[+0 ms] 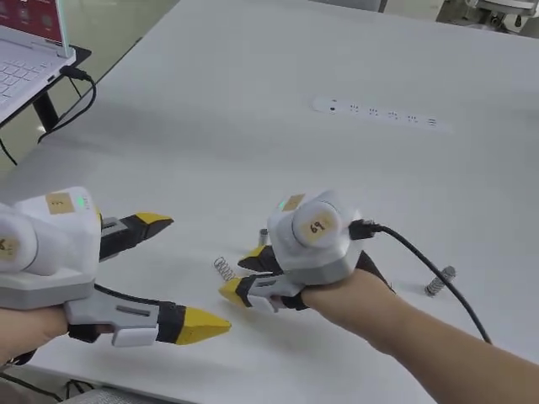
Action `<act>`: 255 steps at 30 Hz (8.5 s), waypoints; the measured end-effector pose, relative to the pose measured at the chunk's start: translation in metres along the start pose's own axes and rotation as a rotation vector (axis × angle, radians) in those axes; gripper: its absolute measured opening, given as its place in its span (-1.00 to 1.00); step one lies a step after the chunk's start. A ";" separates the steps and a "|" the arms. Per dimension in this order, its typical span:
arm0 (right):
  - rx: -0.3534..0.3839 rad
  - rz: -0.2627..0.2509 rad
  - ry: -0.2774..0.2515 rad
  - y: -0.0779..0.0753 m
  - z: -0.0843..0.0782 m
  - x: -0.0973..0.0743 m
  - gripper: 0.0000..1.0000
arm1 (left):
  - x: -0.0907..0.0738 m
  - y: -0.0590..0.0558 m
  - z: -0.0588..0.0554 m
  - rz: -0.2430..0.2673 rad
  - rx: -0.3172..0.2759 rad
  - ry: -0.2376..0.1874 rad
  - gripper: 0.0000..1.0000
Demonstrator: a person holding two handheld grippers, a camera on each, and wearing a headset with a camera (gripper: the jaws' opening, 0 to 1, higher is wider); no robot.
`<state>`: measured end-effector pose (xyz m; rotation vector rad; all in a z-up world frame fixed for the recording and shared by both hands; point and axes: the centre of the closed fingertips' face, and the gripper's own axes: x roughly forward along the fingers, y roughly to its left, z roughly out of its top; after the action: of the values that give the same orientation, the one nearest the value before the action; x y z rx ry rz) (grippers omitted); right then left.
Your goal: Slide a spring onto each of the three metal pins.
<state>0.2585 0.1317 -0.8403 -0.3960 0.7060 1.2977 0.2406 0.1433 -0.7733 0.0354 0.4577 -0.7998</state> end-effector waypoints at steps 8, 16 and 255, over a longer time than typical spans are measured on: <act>-0.059 -0.012 0.040 -0.002 -0.009 0.007 -0.63 | -0.001 0.001 -0.004 -0.001 -0.007 0.005 0.92; -0.084 -0.031 0.042 -0.006 -0.011 0.009 -0.79 | 0.000 0.000 -0.007 -0.001 -0.013 0.009 0.92; -0.436 0.013 -0.279 0.039 0.059 -0.145 -0.87 | 0.049 -0.084 0.046 -0.383 0.146 -0.037 -0.59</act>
<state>0.2200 0.0721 -0.6955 -0.5476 0.1870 1.4843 0.2290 0.0415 -0.7397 0.0694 0.3751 -1.2076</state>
